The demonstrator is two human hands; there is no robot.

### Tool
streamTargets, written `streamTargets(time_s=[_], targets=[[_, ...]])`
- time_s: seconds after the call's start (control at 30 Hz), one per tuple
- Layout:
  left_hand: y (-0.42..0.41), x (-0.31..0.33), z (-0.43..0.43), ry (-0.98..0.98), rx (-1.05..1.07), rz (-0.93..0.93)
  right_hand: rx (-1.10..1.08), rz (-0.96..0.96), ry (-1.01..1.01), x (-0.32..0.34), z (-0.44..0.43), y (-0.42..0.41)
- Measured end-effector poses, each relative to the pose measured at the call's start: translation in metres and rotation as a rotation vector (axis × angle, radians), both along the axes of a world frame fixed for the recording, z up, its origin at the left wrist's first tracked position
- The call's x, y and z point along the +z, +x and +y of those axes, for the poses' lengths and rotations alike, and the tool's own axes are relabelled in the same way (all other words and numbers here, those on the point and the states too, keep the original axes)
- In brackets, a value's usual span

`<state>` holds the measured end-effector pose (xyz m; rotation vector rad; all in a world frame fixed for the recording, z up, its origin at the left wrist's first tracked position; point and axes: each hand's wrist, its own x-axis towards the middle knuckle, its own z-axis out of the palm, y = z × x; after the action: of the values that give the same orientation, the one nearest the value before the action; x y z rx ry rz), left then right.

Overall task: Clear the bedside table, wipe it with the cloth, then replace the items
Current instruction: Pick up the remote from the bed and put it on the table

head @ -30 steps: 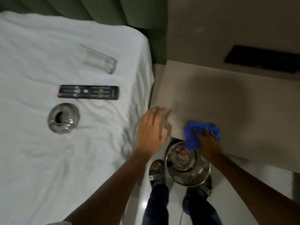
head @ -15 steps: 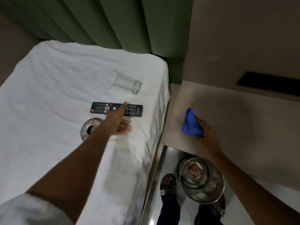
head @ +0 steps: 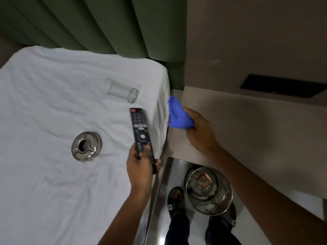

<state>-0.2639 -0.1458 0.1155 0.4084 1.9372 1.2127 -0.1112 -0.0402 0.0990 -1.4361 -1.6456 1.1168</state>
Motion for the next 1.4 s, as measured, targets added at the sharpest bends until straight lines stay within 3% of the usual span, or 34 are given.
streamTargets(time_s=[0.17, 0.3, 0.4, 0.5, 0.6, 0.77, 0.93, 1.03, 1.17, 1.3, 1.4], targets=[[0.054, -0.006, -0.008, -0.125, -0.223, -0.226, 0.154, -0.305, -0.042, 0.002, 0.009, 0.016], [0.094, -0.017, 0.014, -0.145, -0.250, -0.215, 0.203, -0.537, -0.127, -0.006, -0.007, 0.046], [0.134, -0.027, 0.037, -0.149, -0.236, -0.234, 0.163, -0.522, -0.150, -0.009, -0.026, 0.073], [0.171, -0.040, 0.058, -0.046, -0.156, -0.603, 0.096, -0.451, -0.179, -0.010, -0.046, 0.103], [0.209, -0.063, 0.065, -0.084, -0.104, -0.901, 0.024, -0.330, -0.206, -0.013, -0.060, 0.151], [0.264, -0.103, 0.083, -0.166, -0.142, -1.100, -0.034, -0.187, -0.330, -0.027, -0.077, 0.217], [0.307, -0.145, 0.083, -0.419, -0.535, -0.726, -0.237, -0.201, -0.518, -0.055, -0.115, 0.264], [0.322, -0.165, 0.088, -0.443, -0.604, -0.379, -0.469, -0.192, -0.485, -0.060, -0.131, 0.295], [0.330, -0.185, 0.084, -0.532, -0.707, -0.220, -0.585, -0.114, -0.491, -0.052, -0.142, 0.312], [0.321, -0.190, 0.076, -0.450, -0.695, -0.189, -0.632, -0.081, -0.461, -0.042, -0.137, 0.309], [0.286, -0.171, 0.071, -0.315, -0.715, 0.077, -0.624, -0.078, -0.480, -0.037, -0.126, 0.288]])
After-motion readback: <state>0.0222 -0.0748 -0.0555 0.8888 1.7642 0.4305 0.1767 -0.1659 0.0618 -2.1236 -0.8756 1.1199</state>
